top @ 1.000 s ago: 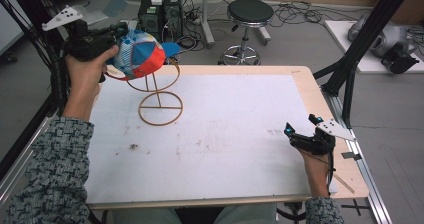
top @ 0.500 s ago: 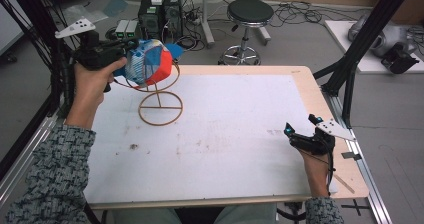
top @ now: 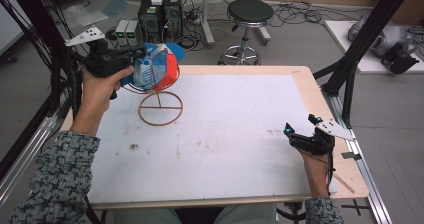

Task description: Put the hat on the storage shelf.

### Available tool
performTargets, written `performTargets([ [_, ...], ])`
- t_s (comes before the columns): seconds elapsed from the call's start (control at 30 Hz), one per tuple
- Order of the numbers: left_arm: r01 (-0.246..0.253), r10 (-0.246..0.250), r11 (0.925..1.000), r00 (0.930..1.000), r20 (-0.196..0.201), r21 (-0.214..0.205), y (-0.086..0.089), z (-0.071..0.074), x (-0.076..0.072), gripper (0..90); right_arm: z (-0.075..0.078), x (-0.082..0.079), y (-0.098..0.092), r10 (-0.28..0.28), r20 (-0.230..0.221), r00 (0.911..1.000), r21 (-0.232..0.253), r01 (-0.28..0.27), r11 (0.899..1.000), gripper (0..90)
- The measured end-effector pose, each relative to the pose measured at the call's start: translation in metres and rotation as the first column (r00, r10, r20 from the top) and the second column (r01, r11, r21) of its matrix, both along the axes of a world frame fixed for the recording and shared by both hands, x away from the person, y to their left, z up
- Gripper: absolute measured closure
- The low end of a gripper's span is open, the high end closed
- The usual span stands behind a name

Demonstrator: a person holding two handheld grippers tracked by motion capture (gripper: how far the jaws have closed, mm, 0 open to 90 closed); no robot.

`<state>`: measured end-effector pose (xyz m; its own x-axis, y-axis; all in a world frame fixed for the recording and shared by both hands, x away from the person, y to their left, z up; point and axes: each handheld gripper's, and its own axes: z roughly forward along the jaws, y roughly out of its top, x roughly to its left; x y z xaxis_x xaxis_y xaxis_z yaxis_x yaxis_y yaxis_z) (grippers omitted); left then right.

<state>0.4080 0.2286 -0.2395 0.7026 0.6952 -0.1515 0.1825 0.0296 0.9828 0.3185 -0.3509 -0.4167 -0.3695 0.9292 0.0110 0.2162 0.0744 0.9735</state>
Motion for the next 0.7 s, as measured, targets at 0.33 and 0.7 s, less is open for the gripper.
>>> performTargets([
  [0.33,0.014,-0.014,0.9999,0.9999,0.000,0.004,-0.008,-0.007,0.001,86.7,0.000,0.000,0.000,0.001,0.001,1.0000,-0.004,-0.001,1.000,4.9],
  [0.7,0.024,-0.025,0.9995,0.9996,0.017,0.019,-0.017,-0.014,0.001,86.6,0.000,0.000,0.000,0.003,0.001,1.0000,-0.006,-0.003,1.000,4.9],
])
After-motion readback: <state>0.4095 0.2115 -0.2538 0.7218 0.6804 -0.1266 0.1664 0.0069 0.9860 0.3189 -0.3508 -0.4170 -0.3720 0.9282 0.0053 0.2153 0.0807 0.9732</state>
